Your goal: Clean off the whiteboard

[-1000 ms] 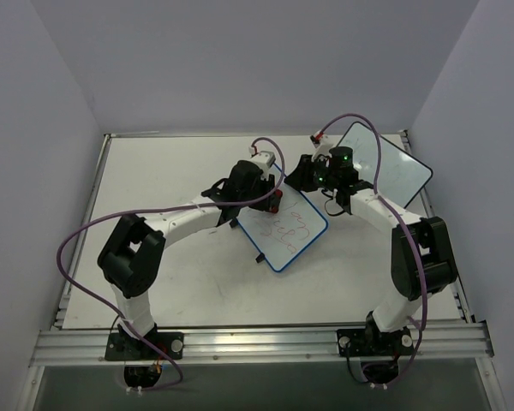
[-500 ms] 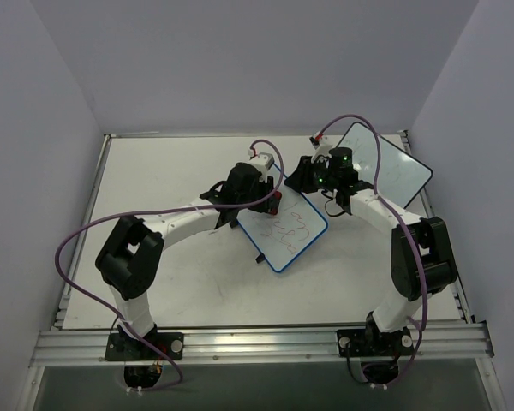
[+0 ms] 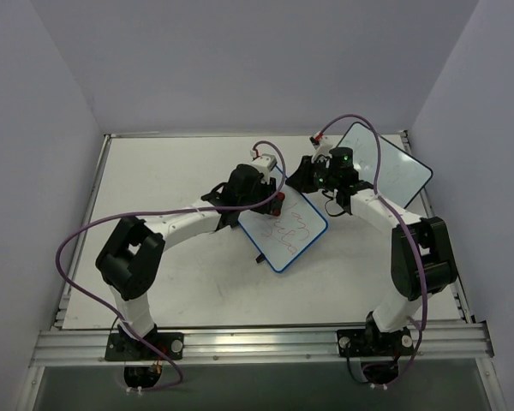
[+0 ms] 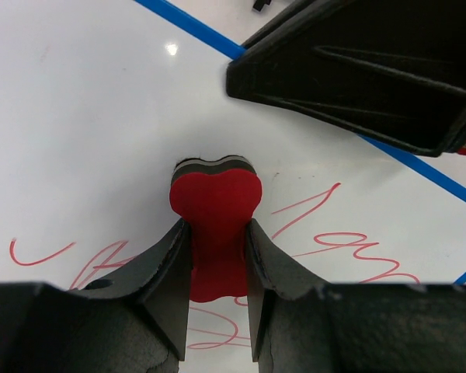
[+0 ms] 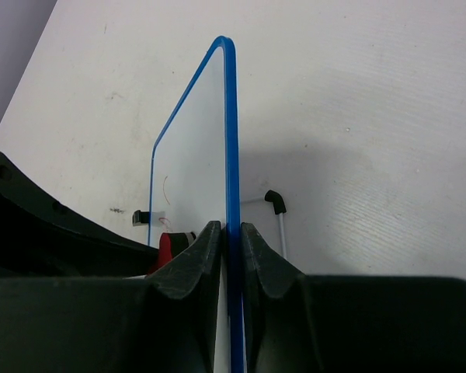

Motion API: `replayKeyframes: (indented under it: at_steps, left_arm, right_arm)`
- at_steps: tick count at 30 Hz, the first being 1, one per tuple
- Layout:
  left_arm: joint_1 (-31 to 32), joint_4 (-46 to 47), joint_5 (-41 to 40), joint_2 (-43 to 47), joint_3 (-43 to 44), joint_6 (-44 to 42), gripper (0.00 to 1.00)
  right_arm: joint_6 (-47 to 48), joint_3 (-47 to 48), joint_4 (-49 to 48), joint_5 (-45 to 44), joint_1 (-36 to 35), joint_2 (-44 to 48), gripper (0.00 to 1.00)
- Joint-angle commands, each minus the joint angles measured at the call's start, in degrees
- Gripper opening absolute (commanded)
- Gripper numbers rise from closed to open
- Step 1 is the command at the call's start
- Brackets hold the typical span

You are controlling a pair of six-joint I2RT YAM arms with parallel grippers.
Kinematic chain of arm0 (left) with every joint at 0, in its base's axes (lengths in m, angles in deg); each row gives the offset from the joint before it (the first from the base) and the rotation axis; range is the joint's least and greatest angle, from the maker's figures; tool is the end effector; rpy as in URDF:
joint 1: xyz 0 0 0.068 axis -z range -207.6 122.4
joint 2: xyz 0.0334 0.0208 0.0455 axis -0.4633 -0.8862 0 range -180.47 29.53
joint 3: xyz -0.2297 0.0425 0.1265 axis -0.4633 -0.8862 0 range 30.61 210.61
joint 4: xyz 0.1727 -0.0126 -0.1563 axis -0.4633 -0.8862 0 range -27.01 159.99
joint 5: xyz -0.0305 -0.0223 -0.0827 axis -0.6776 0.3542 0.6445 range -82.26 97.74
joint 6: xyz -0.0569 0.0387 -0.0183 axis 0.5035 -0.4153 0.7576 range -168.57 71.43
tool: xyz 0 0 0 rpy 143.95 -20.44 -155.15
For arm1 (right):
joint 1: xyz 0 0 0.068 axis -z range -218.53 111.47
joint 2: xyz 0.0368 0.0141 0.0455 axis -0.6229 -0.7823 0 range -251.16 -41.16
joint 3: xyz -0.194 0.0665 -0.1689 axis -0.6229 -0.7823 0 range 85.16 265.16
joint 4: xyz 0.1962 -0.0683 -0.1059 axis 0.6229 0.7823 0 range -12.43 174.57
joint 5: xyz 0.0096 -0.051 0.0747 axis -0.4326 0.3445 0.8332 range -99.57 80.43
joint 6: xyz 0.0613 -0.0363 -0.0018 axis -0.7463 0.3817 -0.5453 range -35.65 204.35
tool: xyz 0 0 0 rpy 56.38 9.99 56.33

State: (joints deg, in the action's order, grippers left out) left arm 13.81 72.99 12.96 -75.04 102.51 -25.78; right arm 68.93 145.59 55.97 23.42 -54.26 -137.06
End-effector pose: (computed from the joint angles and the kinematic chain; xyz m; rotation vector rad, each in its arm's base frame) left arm 0.3060 -0.2768 0.2310 0.4097 2.1424 -0.7575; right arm 0.3528 0.1326 0.2636 -0.4265 1.8170 0.9010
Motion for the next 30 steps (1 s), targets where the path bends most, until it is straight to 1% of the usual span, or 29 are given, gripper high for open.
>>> replayKeyframes:
  at_steps: [1,5,12,16,21,23,24,30]
  left_arm:
    - [2.62,2.44,3.84,-0.37,-0.71,-0.9,0.02]
    - [4.55,2.53,3.84,-0.98,-0.45,-1.52,0.02]
    - [8.86,-0.37,1.65,-2.83,2.1,-3.18,0.02]
    - [9.13,-1.25,0.06,-3.18,2.28,-3.28,0.02]
    - [7.2,-2.92,-2.84,-2.74,1.93,-2.84,0.02]
    - [5.36,-2.92,-3.54,-2.39,1.58,-2.31,0.02]
    - [4.83,-4.83,-3.72,-2.3,1.14,-2.22,0.02]
    - [0.34,-6.69,-3.37,-2.56,0.87,-2.57,0.02]
  right_arm:
    - [0.21,0.22,-0.98,3.92,-0.53,0.45,0.03]
    - [0.3,0.13,-1.16,3.83,-0.8,0.27,0.0]
    - [0.48,0.13,-1.16,3.75,-0.89,0.27,0.0]
    - [0.65,0.13,-0.98,3.66,-1.06,0.27,0.0]
    - [1.01,0.13,-0.63,3.66,-1.15,0.45,0.0]
    - [1.01,0.13,-0.63,3.57,-1.15,0.54,0.0]
    - [1.18,0.13,-0.54,3.57,-1.15,0.54,0.0]
    - [1.36,0.22,-0.28,3.48,-1.41,0.62,0.0]
